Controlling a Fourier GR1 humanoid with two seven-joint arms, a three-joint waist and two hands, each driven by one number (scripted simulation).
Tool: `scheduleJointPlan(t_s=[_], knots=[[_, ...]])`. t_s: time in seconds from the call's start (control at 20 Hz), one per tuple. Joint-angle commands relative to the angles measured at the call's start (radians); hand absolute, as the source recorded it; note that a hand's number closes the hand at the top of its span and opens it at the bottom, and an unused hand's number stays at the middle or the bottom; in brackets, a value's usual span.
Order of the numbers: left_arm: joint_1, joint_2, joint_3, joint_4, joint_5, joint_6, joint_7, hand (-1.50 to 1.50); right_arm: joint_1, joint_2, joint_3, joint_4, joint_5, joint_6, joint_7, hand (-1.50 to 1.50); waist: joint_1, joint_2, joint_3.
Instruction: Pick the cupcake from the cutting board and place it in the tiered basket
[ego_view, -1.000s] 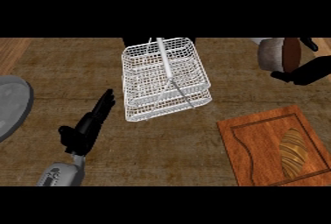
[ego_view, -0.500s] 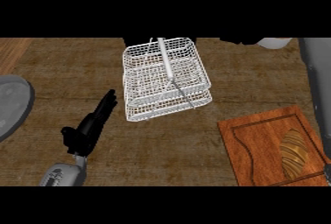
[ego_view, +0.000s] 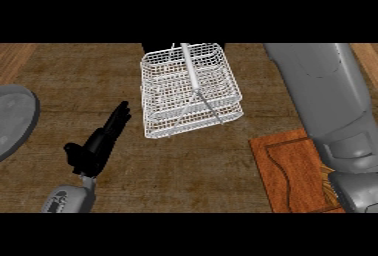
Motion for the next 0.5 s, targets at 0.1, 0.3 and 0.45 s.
scheduleJointPlan(t_s=[0.1, 0.3, 0.45], knots=[[0.032, -0.011, -0.012, -0.054, -0.026, 0.015, 0.014, 0.00, -0.047, 0.069, -0.002, 0.183, 0.034, -0.069, -0.088, 1.50, 0.004, 0.001, 0.001], [0.007, -0.041, -0.017, 0.014, -0.047, 0.024, -0.024, 0.00, -0.074, 0.166, 0.048, 0.265, 0.065, -0.204, -0.116, 1.50, 0.008, 0.004, 0.000], [0.003, -0.041, -0.022, -0.055, -0.046, 0.032, 0.050, 0.00, -0.091, 0.168, 0.053, 0.316, -0.015, -0.189, -0.115, 1.50, 0.013, 0.001, 0.000]])
